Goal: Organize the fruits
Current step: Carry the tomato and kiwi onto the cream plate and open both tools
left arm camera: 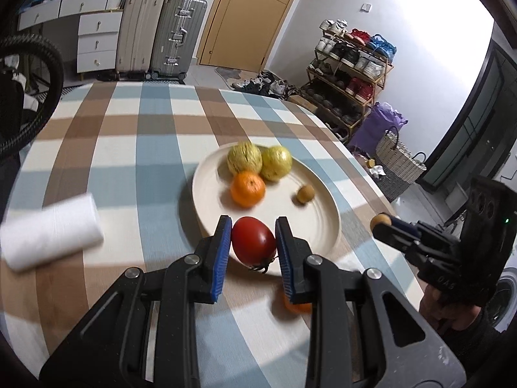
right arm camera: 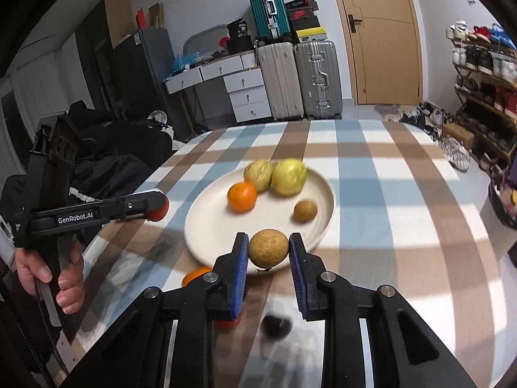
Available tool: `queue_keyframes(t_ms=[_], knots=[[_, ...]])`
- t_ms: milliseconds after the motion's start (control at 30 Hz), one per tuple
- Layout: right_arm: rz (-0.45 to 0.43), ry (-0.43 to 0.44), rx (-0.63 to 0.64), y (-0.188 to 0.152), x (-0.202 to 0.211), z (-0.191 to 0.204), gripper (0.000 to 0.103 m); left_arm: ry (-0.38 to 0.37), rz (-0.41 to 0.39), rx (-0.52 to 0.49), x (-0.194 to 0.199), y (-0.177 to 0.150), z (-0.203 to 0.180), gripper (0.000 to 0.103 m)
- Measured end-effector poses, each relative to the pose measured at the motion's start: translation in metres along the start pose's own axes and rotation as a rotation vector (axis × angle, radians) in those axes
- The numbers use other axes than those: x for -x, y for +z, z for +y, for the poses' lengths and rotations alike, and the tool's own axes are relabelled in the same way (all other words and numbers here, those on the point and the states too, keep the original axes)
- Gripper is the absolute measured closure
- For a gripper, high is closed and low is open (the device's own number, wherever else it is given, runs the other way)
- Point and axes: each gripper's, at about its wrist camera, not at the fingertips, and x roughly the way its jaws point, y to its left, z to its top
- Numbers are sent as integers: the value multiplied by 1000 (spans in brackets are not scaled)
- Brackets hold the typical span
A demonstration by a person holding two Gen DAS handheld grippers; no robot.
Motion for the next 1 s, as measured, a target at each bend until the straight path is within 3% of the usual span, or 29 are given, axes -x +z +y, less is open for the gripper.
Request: queue_keyframes(t_ms=[467,1000], knots=[[32,10,2,55,-70,-38,77,42,47,-20,-84,55,22,78],[85,-6,10,57,-119,-47,77,35,87,-44,-131,66,33,78]])
